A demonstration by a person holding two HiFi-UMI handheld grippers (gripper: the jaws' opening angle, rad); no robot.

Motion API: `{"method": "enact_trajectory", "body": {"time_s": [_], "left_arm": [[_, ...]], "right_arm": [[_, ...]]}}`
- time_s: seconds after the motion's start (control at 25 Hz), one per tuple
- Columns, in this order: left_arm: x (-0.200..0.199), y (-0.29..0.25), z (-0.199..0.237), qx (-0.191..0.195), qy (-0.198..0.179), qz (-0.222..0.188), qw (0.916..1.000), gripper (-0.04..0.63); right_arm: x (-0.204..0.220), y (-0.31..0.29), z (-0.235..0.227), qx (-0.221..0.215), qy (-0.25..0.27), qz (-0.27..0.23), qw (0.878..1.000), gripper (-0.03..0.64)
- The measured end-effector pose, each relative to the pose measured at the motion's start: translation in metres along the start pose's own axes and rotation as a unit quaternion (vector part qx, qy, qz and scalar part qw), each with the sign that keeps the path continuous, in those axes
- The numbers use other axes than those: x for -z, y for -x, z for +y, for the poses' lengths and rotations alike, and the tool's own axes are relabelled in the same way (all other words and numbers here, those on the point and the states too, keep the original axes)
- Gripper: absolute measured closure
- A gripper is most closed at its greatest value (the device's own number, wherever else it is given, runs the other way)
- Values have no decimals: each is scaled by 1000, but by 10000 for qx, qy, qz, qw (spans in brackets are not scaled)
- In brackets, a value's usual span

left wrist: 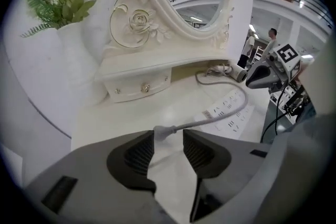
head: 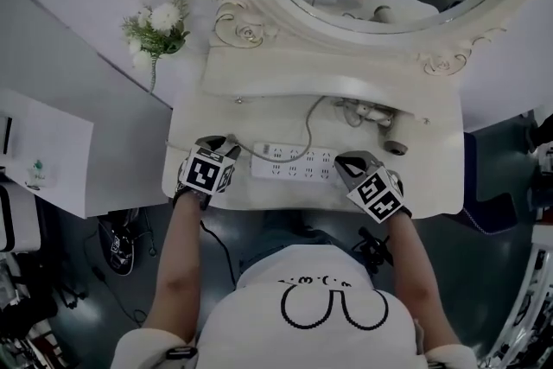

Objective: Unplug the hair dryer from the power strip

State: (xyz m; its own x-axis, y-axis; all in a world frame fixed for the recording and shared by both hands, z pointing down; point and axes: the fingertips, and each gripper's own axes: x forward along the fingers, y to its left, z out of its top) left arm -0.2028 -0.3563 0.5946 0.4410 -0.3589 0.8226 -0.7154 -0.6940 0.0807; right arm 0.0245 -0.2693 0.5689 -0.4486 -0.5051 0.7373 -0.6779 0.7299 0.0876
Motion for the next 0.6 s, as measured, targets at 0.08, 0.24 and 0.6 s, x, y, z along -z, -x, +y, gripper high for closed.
{"method": "enact_trajectory", "body": {"time_s": [0.08,0.24,0.6], "left_arm": [[8,4,-9,-146,-104,31,9998,347],[13,17,-26,-380,-316,-70,9988,324],[-16,88,-87,-951,379,-1663,9807,324]], "right_arm": [[-9,20,-2,152,-205,-349,9991,618],[-17,55,0,482,-420,-885,9940,618],[-32,144,1,1559,-1205,-2217,9550,620]]}}
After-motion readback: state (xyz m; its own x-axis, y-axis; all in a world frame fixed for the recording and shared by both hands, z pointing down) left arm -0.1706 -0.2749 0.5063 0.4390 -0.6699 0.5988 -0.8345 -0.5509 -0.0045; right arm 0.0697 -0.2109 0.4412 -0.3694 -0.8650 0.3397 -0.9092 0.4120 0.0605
